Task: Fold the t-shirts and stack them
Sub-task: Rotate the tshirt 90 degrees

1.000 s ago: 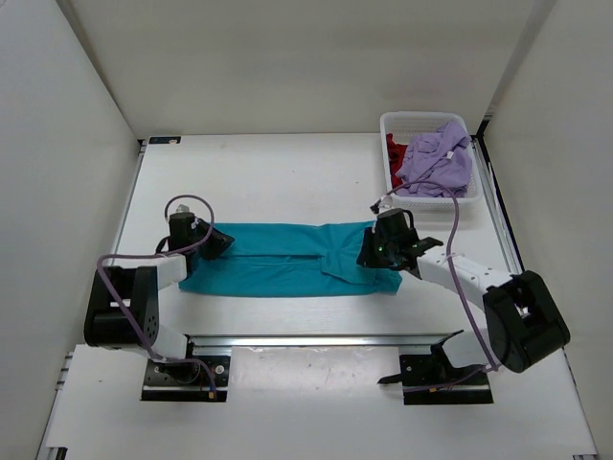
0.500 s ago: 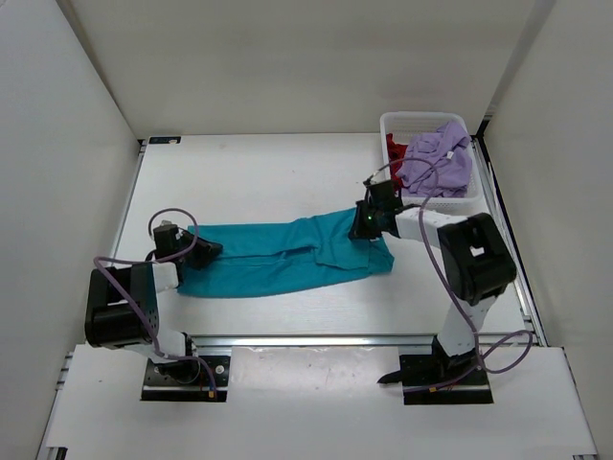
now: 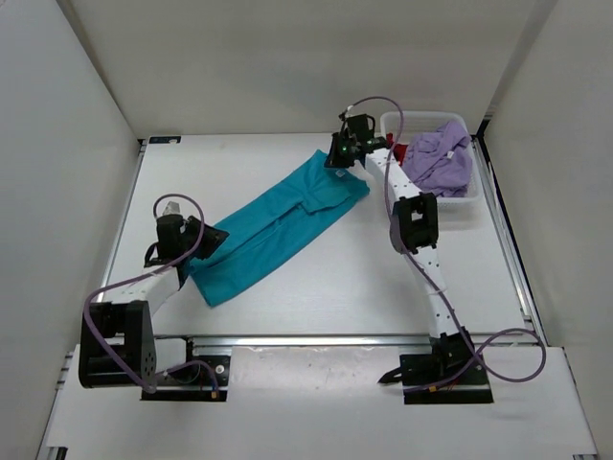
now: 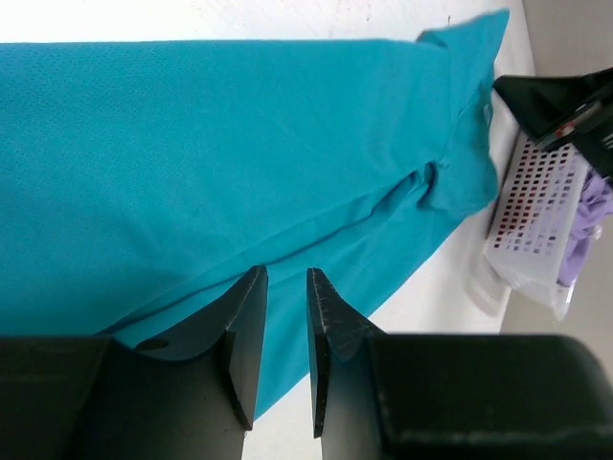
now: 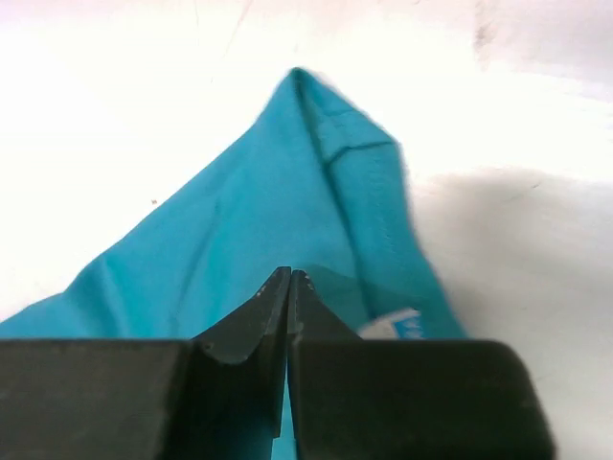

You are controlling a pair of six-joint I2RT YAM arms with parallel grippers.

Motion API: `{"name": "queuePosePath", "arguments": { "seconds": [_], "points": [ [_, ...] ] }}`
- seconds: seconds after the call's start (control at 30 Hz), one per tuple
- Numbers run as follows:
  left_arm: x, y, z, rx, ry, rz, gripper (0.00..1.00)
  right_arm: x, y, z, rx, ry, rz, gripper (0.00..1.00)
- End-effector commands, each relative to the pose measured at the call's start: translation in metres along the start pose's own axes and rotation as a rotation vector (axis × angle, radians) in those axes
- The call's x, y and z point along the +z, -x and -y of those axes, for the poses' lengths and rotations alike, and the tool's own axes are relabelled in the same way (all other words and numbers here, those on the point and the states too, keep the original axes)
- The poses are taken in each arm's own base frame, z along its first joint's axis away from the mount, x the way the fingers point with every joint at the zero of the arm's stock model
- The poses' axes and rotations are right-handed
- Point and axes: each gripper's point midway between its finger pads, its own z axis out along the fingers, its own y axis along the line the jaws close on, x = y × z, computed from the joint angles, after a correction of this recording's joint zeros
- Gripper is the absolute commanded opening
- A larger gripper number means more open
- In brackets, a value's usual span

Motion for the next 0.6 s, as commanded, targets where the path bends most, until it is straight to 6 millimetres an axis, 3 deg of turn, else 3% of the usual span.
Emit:
{"name": "queuePosePath", "arguments": {
  "seconds": [0.0,0.07,0.13,0.17,0.23,0.27,0.37,0.47,0.53,0.57],
  "points": [
    [-0.008,-0.018,0.000,0.070,0.013,-0.041,0.34,-0.044,0.045,-0.003,0.084,0.112,0.036,0.00],
    [-0.010,-0.024,-0.001,0.125,0.024,-0.049,0.34,-0.074,0.072,-0.017,0.021,0.128,0.098,0.02],
    [-0.011,-0.028,0.004,0.162,0.018,-0.054,0.34,-0.122,0.105,-0.043,-0.068,0.091,0.188,0.04],
    [-0.011,-0.035,0.006,0.184,0.015,-0.070,0.34,-0.133,0.106,-0.051,-0.099,0.091,0.191,0.04],
    [-0.011,-0.049,0.015,0.230,-0.007,-0.111,0.33,-0.186,0.116,-0.078,-0.141,0.111,0.221,0.04],
    [-0.012,-0.053,0.019,0.250,-0.018,-0.119,0.33,-0.185,0.100,-0.083,-0.168,0.106,0.175,0.05],
    [-0.013,-0.070,0.030,0.327,-0.052,-0.174,0.34,-0.217,0.068,-0.103,-0.293,0.018,0.115,0.01],
    [-0.015,-0.092,0.028,0.369,-0.047,-0.240,0.34,-0.233,0.039,-0.092,-0.290,-0.063,0.099,0.00],
    [-0.017,-0.105,0.036,0.378,-0.084,-0.276,0.34,-0.239,0.003,-0.082,-0.237,0.008,0.135,0.00],
    [-0.017,-0.110,0.037,0.393,-0.090,-0.288,0.34,-0.250,-0.003,-0.084,-0.208,0.037,0.170,0.00]
  ]
}}
